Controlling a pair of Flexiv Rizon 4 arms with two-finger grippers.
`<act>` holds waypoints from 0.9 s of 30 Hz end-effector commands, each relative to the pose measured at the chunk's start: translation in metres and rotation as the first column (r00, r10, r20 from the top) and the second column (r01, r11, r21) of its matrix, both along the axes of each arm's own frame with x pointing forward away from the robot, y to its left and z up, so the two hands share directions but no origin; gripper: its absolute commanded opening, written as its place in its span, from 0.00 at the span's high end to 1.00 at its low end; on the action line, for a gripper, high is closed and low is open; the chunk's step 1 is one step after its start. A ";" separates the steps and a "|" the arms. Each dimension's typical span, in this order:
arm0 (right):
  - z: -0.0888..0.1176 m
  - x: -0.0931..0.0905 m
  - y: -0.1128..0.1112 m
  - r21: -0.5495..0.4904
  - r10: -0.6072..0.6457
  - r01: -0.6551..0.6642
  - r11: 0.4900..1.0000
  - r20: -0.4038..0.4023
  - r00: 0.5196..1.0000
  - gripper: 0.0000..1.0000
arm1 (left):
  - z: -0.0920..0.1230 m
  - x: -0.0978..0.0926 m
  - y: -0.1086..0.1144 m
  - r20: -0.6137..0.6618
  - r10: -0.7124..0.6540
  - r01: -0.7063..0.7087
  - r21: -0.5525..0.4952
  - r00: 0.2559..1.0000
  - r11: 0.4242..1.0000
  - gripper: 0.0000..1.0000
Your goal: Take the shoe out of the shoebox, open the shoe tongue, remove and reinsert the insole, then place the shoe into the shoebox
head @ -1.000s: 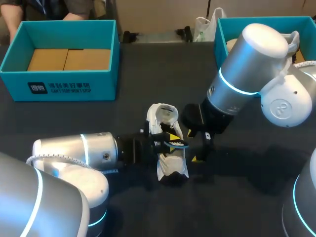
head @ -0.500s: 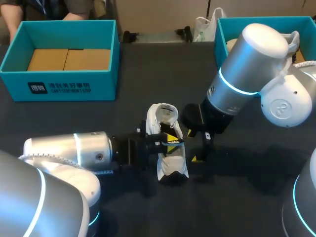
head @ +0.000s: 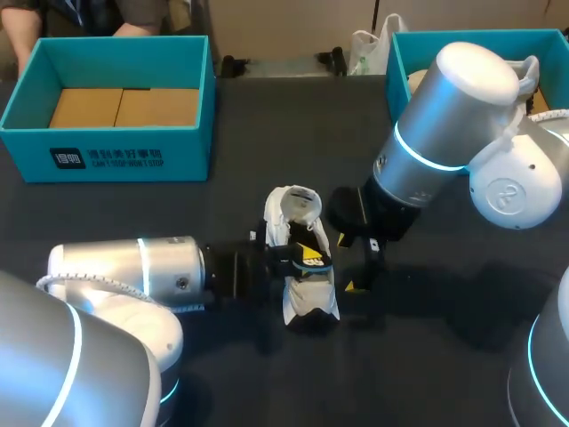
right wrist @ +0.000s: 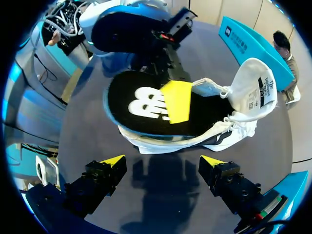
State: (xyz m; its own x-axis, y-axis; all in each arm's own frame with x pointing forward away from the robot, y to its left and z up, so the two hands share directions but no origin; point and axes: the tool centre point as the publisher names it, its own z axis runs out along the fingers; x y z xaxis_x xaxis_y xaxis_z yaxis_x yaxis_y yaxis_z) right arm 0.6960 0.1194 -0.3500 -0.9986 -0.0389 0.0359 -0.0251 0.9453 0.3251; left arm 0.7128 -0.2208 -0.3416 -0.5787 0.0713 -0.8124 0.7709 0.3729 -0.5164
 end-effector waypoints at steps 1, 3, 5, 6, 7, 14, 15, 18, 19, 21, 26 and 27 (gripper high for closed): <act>-0.001 -0.001 0.000 0.000 0.000 0.000 1.000 0.002 1.000 0.00 | -0.005 0.009 -0.011 0.005 0.025 -0.025 0.015 1.000 1.000 1.00; -0.001 -0.001 0.000 0.000 0.000 0.000 1.000 0.002 1.000 0.00 | -0.007 0.010 -0.010 0.020 0.035 -0.036 0.021 0.999 0.999 1.00; -0.001 -0.001 0.000 0.000 0.000 0.000 1.000 0.002 1.000 0.00 | -0.009 0.011 -0.010 0.027 0.039 -0.040 0.026 0.999 0.999 1.00; -0.001 -0.001 0.000 0.000 0.000 0.000 1.000 0.002 1.000 0.00 | -0.010 0.013 -0.009 0.050 0.049 -0.051 0.038 0.998 0.998 1.00; -0.001 -0.001 0.000 0.000 0.000 0.000 1.000 0.002 1.000 0.00 | -0.011 0.014 -0.009 0.057 0.050 -0.052 0.041 0.997 0.998 1.00; -0.001 -0.001 0.000 0.000 0.000 0.000 1.000 0.002 1.000 0.00 | -0.012 0.016 -0.003 0.035 0.060 -0.061 0.035 0.998 0.998 1.00; -0.001 -0.001 0.000 0.000 0.000 0.000 1.000 0.002 1.000 0.00 | -0.010 0.013 -0.001 0.029 0.060 -0.060 0.029 0.998 0.998 1.00; -0.001 -0.001 0.000 0.000 0.000 0.000 1.000 0.002 1.000 0.00 | -0.006 0.007 0.001 0.037 0.081 -0.082 0.033 0.996 0.996 0.70; -0.001 -0.001 0.000 0.000 0.000 0.000 1.000 0.002 1.000 0.00 | -0.003 0.004 0.002 0.036 0.079 -0.081 0.031 0.996 0.996 0.63; -0.001 -0.001 0.000 0.000 0.000 0.000 1.000 0.002 1.000 0.00 | 0.002 0.000 0.003 0.026 0.073 -0.073 0.022 0.997 0.997 0.61; -0.001 -0.001 0.000 0.000 0.000 0.000 1.000 0.002 1.000 0.00 | 0.013 -0.005 0.005 -0.013 0.077 -0.077 0.005 0.997 0.997 0.67; -0.001 -0.001 0.000 0.000 0.000 0.000 1.000 0.002 1.000 0.00 | 0.015 -0.007 0.005 -0.019 0.074 -0.073 0.006 0.997 0.997 0.69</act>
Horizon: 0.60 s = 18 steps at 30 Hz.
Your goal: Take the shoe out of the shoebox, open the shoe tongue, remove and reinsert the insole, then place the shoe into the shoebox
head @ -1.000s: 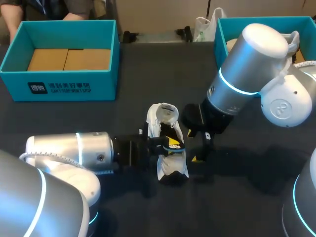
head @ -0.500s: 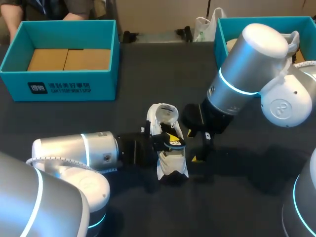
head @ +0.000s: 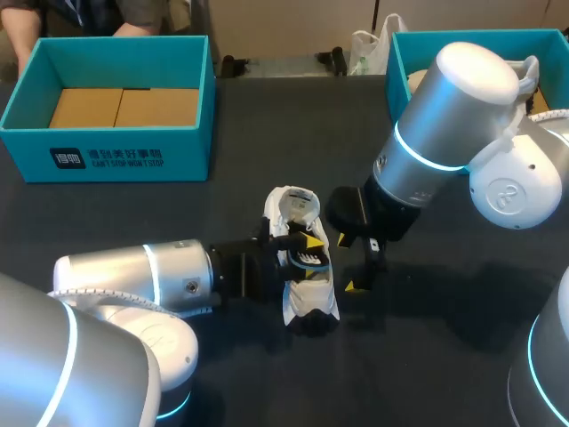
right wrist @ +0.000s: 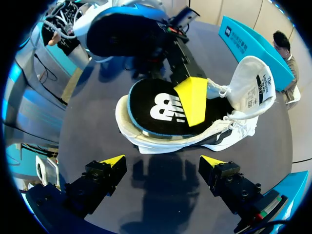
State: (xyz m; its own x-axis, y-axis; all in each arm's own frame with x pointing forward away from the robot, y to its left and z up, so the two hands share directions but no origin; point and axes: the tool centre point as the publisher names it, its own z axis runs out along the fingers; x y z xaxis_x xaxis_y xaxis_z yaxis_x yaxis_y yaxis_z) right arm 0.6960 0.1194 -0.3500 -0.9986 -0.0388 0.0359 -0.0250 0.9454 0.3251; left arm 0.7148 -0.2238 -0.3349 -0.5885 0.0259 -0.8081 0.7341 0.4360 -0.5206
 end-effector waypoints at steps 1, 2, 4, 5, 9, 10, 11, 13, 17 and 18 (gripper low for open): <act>-0.001 -0.001 0.000 0.000 0.000 0.000 1.000 0.002 1.000 0.00 | 0.009 -0.010 0.008 -0.011 -0.008 0.008 0.003 1.000 1.000 0.69; -0.001 -0.001 0.000 0.000 0.000 0.000 1.000 0.002 1.000 0.00 | 0.010 -0.011 0.009 -0.023 -0.019 0.019 0.002 1.000 1.000 0.69; -0.001 -0.001 0.000 0.000 0.000 0.000 1.000 0.002 1.000 0.00 | 0.011 -0.012 0.009 -0.027 -0.021 0.021 0.004 0.999 1.000 0.69; -0.001 -0.001 0.000 0.000 0.000 0.000 1.000 0.002 1.000 0.00 | 0.011 -0.012 0.009 -0.035 -0.027 0.027 0.004 0.999 1.000 0.68; -0.001 -0.001 0.000 0.000 0.000 0.000 1.000 0.002 1.000 0.00 | 0.010 -0.012 0.008 -0.055 -0.041 0.041 -0.005 0.998 0.999 0.80; -0.001 -0.001 0.000 0.000 0.000 0.000 1.000 0.002 1.000 0.00 | 0.009 -0.012 0.007 -0.054 -0.043 0.043 -0.005 0.998 0.999 0.98; -0.001 -0.001 0.000 0.000 0.000 0.000 1.000 0.002 1.000 0.00 | 0.008 -0.012 0.006 -0.052 -0.053 0.053 -0.003 0.997 0.999 1.00; -0.001 -0.001 0.000 0.000 0.000 0.000 1.000 0.002 1.000 0.00 | 0.006 -0.011 0.003 -0.051 -0.064 0.064 -0.005 0.997 0.998 1.00; -0.001 -0.001 0.000 0.000 0.000 0.000 1.000 0.002 1.000 0.00 | -0.003 -0.005 -0.005 -0.027 -0.081 0.081 0.008 0.996 0.997 1.00; -0.001 -0.001 0.000 0.000 0.000 0.000 1.000 0.002 1.000 0.00 | -0.005 -0.003 -0.007 -0.015 -0.083 0.083 0.017 0.996 0.996 1.00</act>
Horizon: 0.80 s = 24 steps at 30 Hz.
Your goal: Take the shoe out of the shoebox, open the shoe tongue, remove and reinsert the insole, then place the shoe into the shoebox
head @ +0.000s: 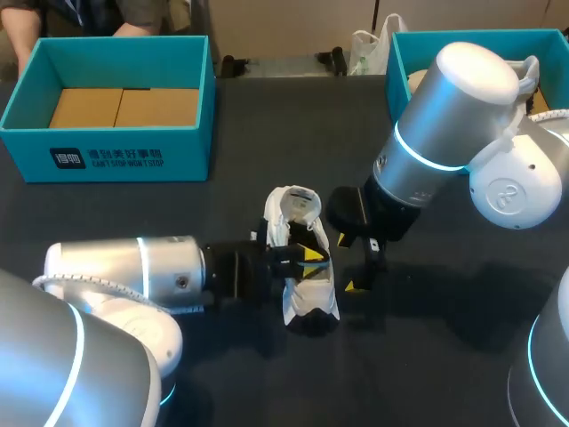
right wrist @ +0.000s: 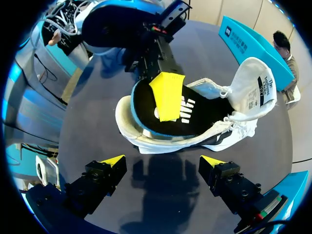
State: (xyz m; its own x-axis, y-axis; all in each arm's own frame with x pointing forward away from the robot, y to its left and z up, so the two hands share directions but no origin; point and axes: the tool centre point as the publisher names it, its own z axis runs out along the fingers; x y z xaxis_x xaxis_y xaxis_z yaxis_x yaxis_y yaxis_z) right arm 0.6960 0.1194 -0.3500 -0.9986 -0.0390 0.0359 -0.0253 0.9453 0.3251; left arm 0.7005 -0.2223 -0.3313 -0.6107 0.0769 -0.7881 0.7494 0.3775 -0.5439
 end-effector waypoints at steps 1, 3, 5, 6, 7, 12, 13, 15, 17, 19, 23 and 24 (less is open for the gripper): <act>-0.001 -0.001 0.000 0.000 0.000 0.000 1.000 0.002 1.000 0.00 | -0.011 0.014 -0.009 0.010 -0.003 0.003 0.011 1.000 1.000 1.00; -0.001 -0.001 0.000 0.000 0.000 0.000 1.000 0.002 1.000 0.00 | -0.015 0.020 -0.009 0.024 0.000 0.000 0.023 1.000 1.000 1.00; -0.001 -0.001 0.000 0.000 0.000 0.000 1.000 0.002 1.000 0.00 | -0.019 0.027 -0.009 0.024 0.011 -0.012 0.034 1.000 0.999 1.00; -0.001 -0.001 0.000 0.000 0.000 0.000 1.000 0.002 1.000 0.00 | -0.021 0.030 -0.009 0.028 0.022 -0.023 0.043 0.999 0.999 1.00; -0.001 -0.001 0.000 0.000 0.000 0.000 1.000 0.002 1.000 0.00 | -0.023 0.032 -0.009 0.026 0.027 -0.028 0.045 0.999 0.999 1.00; -0.001 -0.001 0.000 0.000 0.000 0.000 1.000 0.002 1.000 0.00 | -0.029 0.038 -0.007 0.004 0.044 -0.044 0.053 0.999 0.998 1.00; -0.001 -0.001 0.000 0.000 0.000 0.000 1.000 0.002 1.000 0.00 | -0.028 0.037 -0.006 -0.007 0.039 -0.039 0.049 0.999 0.998 1.00; -0.001 -0.001 0.000 0.000 0.000 0.000 1.000 0.002 1.000 0.00 | -0.026 0.034 -0.004 -0.007 0.036 -0.036 0.045 0.999 0.998 1.00; -0.001 -0.001 0.000 0.000 0.000 0.000 1.000 0.002 1.000 0.00 | -0.022 0.031 -0.001 -0.011 0.031 -0.031 0.040 0.999 0.999 0.96; -0.001 -0.001 0.000 0.000 0.000 0.000 1.000 0.002 1.000 0.00 | -0.018 0.028 0.001 -0.018 0.024 -0.024 0.029 1.000 0.999 0.71; -0.001 -0.001 0.000 0.000 0.000 0.000 1.000 0.002 1.000 0.00 | -0.009 0.020 0.007 -0.029 0.018 -0.017 0.012 0.999 1.000 0.61; -0.001 -0.001 0.000 0.000 0.000 0.000 1.000 0.002 1.000 0.00 | -0.008 0.019 0.008 -0.030 0.018 -0.017 0.012 0.999 1.000 0.63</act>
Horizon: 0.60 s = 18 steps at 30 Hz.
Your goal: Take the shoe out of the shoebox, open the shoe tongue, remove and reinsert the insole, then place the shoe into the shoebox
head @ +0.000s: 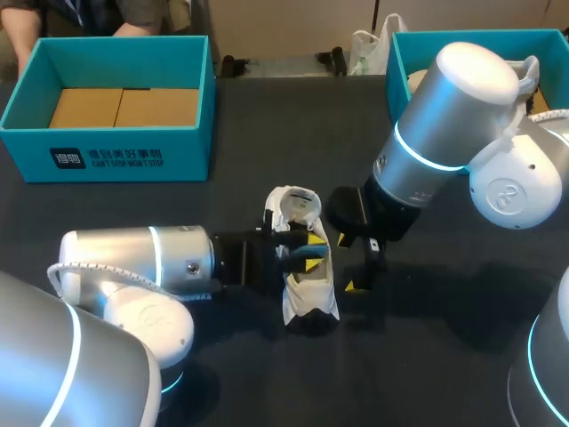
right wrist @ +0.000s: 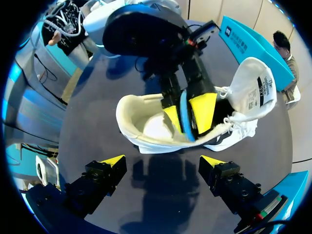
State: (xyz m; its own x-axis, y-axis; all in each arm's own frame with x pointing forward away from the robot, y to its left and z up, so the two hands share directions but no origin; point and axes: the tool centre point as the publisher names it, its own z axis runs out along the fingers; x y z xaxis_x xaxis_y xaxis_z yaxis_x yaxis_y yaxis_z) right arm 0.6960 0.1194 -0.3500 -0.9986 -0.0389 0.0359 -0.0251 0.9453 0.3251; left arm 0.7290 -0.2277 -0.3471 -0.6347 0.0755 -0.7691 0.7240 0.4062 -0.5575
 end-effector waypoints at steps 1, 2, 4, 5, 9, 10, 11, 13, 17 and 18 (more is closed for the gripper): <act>-0.001 -0.001 0.000 0.000 0.000 0.000 1.000 0.002 1.000 0.00 | 0.010 -0.011 0.014 -0.004 -0.009 0.009 -0.009 1.000 1.000 0.65; -0.001 -0.001 0.000 0.000 0.000 0.000 1.000 0.002 1.000 0.00 | 0.012 -0.012 0.016 -0.009 -0.012 0.012 -0.011 1.000 1.000 0.66; -0.001 -0.001 0.000 0.000 0.000 0.000 1.000 0.002 1.000 0.00 | 0.015 -0.014 0.018 -0.015 -0.013 0.013 -0.014 1.000 1.000 0.68; -0.001 -0.001 0.000 0.000 0.000 0.000 1.000 0.002 1.000 0.00 | 0.017 -0.014 0.019 -0.019 -0.015 0.015 -0.016 1.000 1.000 0.68; -0.001 -0.001 0.000 0.000 0.000 0.000 1.000 0.002 1.000 0.00 | 0.020 -0.016 0.021 -0.028 -0.019 0.018 -0.017 0.999 1.000 0.69; -0.001 -0.001 0.000 0.000 0.000 0.000 1.000 0.002 1.000 0.00 | 0.020 -0.016 0.021 -0.035 -0.023 0.022 -0.010 0.999 1.000 0.69; -0.001 -0.001 0.000 0.000 0.000 0.000 1.000 0.002 1.000 0.00 | 0.019 -0.016 0.020 -0.040 -0.026 0.026 -0.005 0.999 1.000 0.69; -0.001 -0.001 0.000 0.000 0.000 0.000 1.000 0.002 1.000 0.00 | 0.017 -0.017 0.019 -0.049 -0.029 0.029 0.005 0.998 1.000 0.71; -0.001 -0.001 0.000 0.000 0.000 0.000 1.000 0.002 1.000 0.00 | 0.011 -0.016 0.013 -0.068 -0.036 0.038 0.021 0.997 0.999 1.00; -0.001 -0.001 0.000 0.000 0.000 0.000 1.000 0.002 1.000 0.00 | 0.009 -0.016 0.011 -0.071 -0.040 0.042 0.024 0.997 0.999 1.00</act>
State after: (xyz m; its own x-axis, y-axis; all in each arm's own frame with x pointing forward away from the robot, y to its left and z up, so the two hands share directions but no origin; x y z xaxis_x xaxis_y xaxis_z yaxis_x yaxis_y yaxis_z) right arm 0.6960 0.1194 -0.3500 -0.9986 -0.0389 0.0359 -0.0251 0.9453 0.3251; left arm 0.7084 -0.2098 -0.3372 -0.6780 0.1033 -0.7278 0.7018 0.3855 -0.5990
